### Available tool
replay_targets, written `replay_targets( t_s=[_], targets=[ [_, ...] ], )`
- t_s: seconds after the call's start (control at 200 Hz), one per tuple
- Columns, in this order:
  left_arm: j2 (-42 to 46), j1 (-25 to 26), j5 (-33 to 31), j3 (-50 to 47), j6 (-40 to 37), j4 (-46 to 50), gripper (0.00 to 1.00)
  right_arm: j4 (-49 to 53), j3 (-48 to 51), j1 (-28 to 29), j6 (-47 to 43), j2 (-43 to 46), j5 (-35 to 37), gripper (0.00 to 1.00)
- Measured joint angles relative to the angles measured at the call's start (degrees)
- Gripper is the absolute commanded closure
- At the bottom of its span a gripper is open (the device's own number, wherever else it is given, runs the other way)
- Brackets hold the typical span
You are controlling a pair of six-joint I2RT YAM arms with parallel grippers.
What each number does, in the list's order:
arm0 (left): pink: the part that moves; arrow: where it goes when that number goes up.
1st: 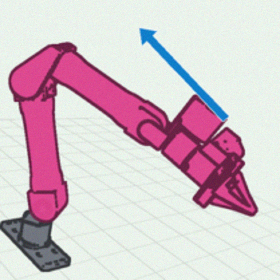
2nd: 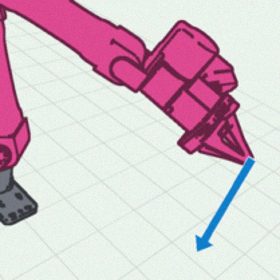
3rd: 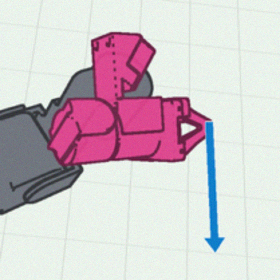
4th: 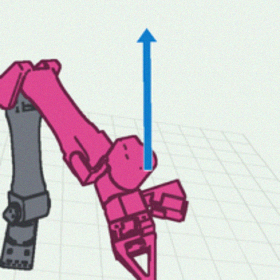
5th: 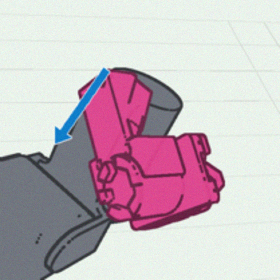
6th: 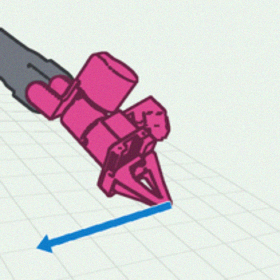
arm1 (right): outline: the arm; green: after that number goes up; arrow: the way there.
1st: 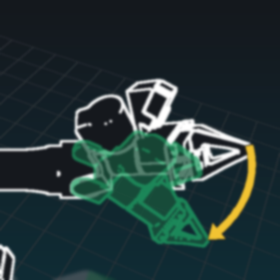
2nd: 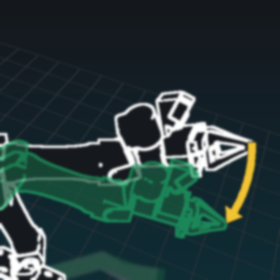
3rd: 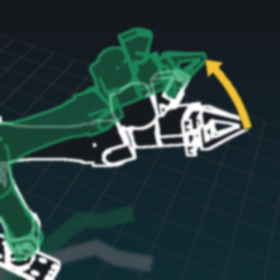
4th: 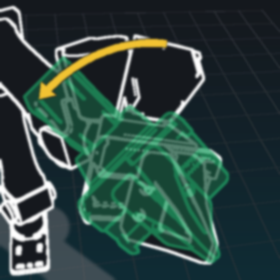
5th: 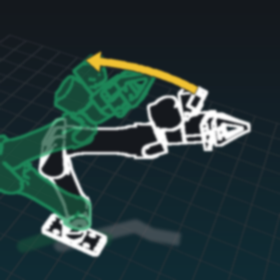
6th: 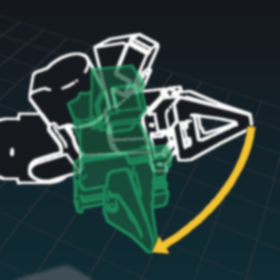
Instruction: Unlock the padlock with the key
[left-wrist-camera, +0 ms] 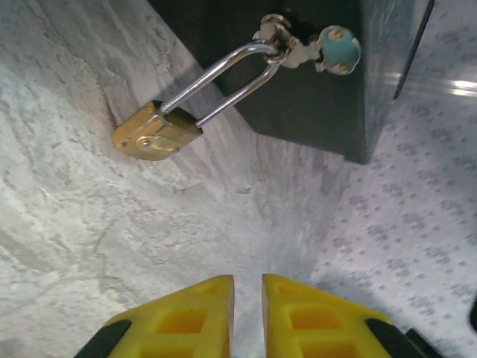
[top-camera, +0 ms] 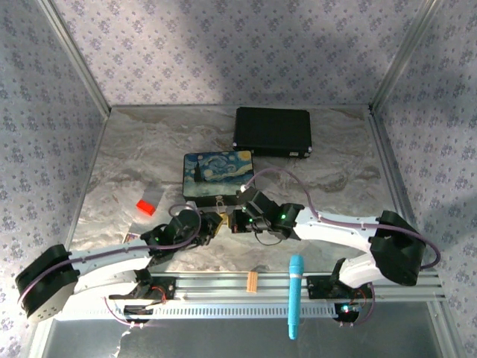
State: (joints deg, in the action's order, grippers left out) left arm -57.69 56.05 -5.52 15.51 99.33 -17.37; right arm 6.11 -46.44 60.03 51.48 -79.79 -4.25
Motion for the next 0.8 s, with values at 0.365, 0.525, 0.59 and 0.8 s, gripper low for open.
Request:
replay_targets(
  t_s=[0.365,0.525,0.59,0.8],
  targets=[
    [0.0,0.0,-0.2,0.7,-1.0,-0.2,1.0,-1.4,0.7,0.5,0.2,0.1,-0.2,0.85],
    [0.7,-0.1,-0.3,0.9,-5.7,0.8,1.0,-4.7,4.1,-0.7,-0.7,2.7,-1.9,0.33],
    [2.0,-0.9,0.1,1.5,-10.1,2.6,1.0,-5.7,6.3,-2.8,-2.2,5.7,-3.6,0.28],
    [6.8,-5.2,5.3,4.9,-27.2,3.7,1.0,-13.9,11.9,-11.6,-5.9,13.0,-15.7,0.31]
  ],
)
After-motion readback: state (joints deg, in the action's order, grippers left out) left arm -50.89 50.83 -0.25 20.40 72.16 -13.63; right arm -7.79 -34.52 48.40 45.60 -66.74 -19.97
